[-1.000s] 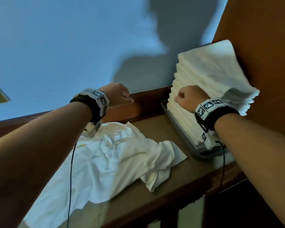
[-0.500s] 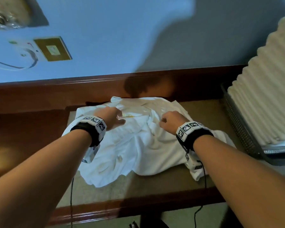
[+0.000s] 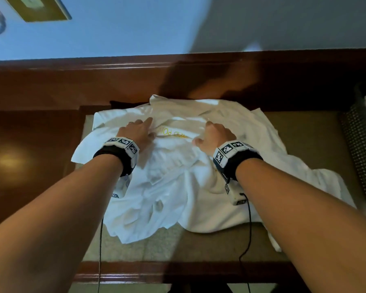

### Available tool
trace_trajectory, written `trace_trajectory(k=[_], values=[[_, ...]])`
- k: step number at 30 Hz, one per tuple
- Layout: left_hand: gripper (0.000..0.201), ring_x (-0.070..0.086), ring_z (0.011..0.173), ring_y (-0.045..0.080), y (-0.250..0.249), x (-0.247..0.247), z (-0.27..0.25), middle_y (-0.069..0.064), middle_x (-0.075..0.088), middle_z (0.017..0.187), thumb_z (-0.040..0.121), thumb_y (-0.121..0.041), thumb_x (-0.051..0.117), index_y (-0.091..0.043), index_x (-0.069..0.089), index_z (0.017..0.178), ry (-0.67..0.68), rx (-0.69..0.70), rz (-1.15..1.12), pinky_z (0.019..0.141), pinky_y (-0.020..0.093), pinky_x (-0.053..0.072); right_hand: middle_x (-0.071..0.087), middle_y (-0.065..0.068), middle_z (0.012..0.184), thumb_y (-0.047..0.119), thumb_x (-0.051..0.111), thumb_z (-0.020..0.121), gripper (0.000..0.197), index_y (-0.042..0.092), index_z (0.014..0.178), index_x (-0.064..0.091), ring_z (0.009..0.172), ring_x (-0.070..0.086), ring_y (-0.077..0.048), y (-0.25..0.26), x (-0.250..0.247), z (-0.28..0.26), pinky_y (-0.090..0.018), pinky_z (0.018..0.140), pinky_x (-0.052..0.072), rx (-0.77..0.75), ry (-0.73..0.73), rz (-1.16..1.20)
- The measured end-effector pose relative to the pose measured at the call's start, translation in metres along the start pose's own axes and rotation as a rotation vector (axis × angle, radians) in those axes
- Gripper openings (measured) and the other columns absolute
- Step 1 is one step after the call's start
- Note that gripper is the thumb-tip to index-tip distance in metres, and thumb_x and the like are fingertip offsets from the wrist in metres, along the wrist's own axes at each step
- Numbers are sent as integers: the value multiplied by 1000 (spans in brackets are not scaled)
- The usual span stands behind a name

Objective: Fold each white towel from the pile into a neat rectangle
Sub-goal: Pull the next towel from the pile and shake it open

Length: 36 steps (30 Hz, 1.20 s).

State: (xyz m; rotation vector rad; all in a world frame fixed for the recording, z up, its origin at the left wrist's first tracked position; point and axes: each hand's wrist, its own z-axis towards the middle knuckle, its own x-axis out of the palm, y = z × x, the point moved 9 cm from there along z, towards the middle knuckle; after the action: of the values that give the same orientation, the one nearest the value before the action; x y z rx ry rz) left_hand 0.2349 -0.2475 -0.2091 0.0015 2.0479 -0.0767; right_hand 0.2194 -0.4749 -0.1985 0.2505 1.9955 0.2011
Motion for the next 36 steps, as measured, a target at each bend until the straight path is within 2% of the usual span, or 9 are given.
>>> trace_trajectory(k=[3, 7, 13, 15, 18, 24, 29, 33, 36], values=[[34, 51, 118, 40, 4, -4, 1, 17, 54, 123, 101, -33, 50, -15, 56, 129, -74, -1, -120, 96, 50, 45, 61, -11, 123, 29, 63, 87, 43, 11, 125, 51, 115, 57, -34, 12, -3, 0, -42, 91, 51, -36, -31, 26], [13, 59, 99, 34, 3, -28, -11, 8, 58, 93, 95, -27, 63, -14, 63, 96, -70, 95, -184, 75, 31, 39, 59, -12, 122, 6, 56, 86, 40, 12, 124, 48, 110, 59, -37, 28, -18, -4, -41, 89, 52, -61, -9, 52], [41, 45, 66, 23, 38, -98, -66, -4, 46, 62, 88, -31, 76, -24, 46, 62, -124, 186, -280, 59, 32, 29, 62, -15, 118, 6, 53, 87, 29, 11, 115, 57, 108, 60, -37, 58, -72, -40, -37, 86, 49, -42, -99, 16], [38, 42, 61, 21, 59, -132, -96, 0, 47, 59, 89, -30, 75, -19, 51, 61, -215, 217, -345, 56, 31, 31, 65, -14, 106, 6, 53, 88, 15, 9, 101, 59, 100, 62, -37, 77, -96, -62, -36, 79, 49, -23, -149, -24], [27, 49, 67, 23, 93, -179, -152, 10, 58, 70, 92, -27, 71, -10, 62, 73, -339, 274, -329, 60, 32, 31, 67, -16, 109, 8, 56, 88, 20, 12, 104, 68, 103, 63, -37, 109, -131, -105, -35, 82, 49, 14, -253, -6], [12, 59, 84, 26, 197, -258, -274, 6, 64, 84, 93, -29, 70, -17, 73, 95, -609, 336, -322, 74, 28, 37, 65, -13, 99, 13, 55, 85, 15, 13, 94, 66, 92, 59, -34, 215, -179, -212, -34, 75, 46, -67, -535, 44], [19, 59, 80, 28, 285, -299, -378, 11, 63, 77, 91, -28, 72, -9, 74, 90, -783, 378, -346, 74, 31, 42, 65, -13, 101, 10, 57, 83, 11, 20, 87, 58, 94, 60, -34, 295, -176, -273, -32, 74, 43, -131, -604, 23], [28, 59, 81, 26, 354, -310, -433, 10, 64, 79, 85, -35, 71, -8, 75, 91, -888, 332, -345, 74, 31, 40, 58, -13, 112, 15, 58, 86, 17, 16, 102, 64, 103, 58, -36, 330, -164, -302, -38, 84, 48, -147, -614, -69], [29, 59, 80, 28, 407, -306, -454, 14, 65, 80, 85, -36, 71, -8, 73, 88, -916, 240, -354, 72, 31, 37, 57, -12, 98, 17, 61, 85, 8, 14, 92, 59, 92, 58, -35, 347, -166, -324, -32, 73, 43, -163, -640, 20]])
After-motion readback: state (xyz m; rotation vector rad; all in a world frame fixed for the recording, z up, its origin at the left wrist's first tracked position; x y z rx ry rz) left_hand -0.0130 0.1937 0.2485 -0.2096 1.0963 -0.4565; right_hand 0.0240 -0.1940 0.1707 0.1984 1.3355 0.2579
